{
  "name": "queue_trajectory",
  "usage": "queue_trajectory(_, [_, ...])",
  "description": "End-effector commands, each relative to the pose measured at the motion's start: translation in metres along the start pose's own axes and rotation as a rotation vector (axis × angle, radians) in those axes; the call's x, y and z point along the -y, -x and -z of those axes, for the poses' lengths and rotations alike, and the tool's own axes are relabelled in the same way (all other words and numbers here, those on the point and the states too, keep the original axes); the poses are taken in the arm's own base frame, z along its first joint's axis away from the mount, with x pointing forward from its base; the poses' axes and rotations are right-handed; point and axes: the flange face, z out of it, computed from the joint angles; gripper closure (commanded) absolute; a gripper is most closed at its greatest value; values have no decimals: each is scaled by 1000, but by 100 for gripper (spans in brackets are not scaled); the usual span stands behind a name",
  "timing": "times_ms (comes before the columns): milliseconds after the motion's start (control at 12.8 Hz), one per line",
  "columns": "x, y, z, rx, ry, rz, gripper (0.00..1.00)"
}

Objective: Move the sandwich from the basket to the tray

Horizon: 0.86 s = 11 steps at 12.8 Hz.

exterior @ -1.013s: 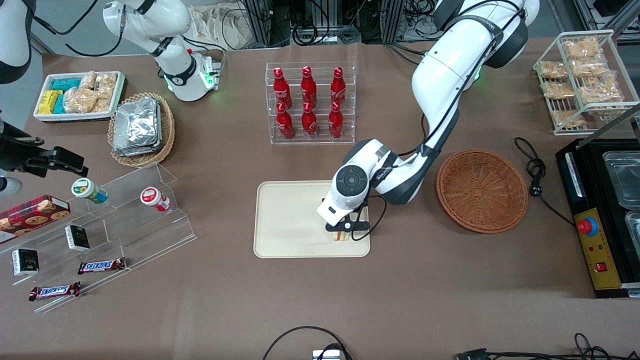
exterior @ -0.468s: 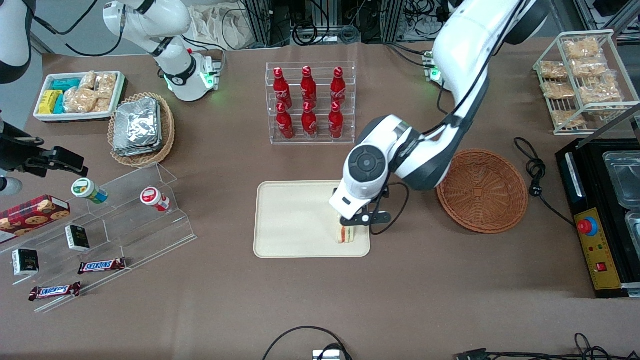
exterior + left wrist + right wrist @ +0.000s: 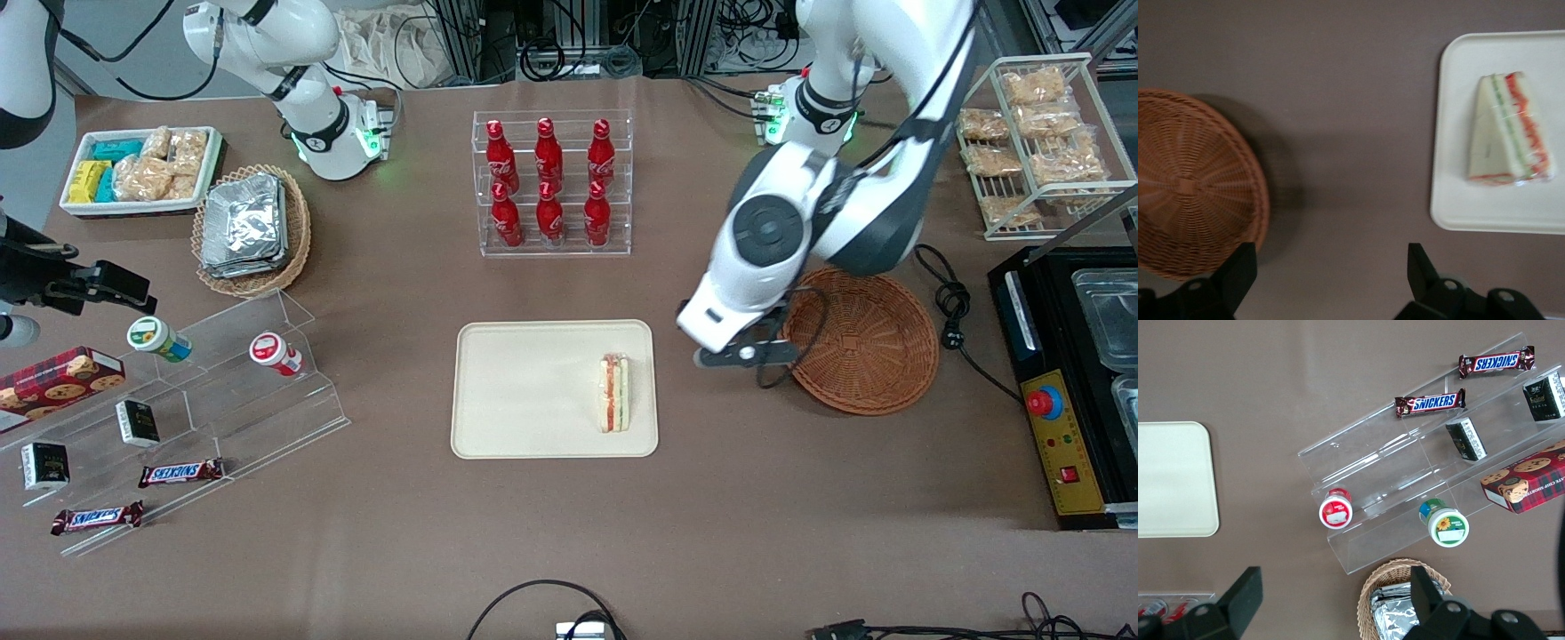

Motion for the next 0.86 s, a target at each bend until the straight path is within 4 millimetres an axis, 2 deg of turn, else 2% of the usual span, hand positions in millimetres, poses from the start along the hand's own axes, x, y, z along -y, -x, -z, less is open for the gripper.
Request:
queue_trajectory(0, [73,31,26,-25,32,-50,0])
queue_trajectory(312, [181,0,93,-10,67,-81,0])
queue_trajectory(390, [211,-12,106,-19,82,-96,0])
queue_trajectory(468, [230,-24,115,-9,97,-88,0])
queue_trajectory(623, [244,-41,125,15,113,-62,0])
queue_trajectory(779, [242,-42,124,27,113,-62,0])
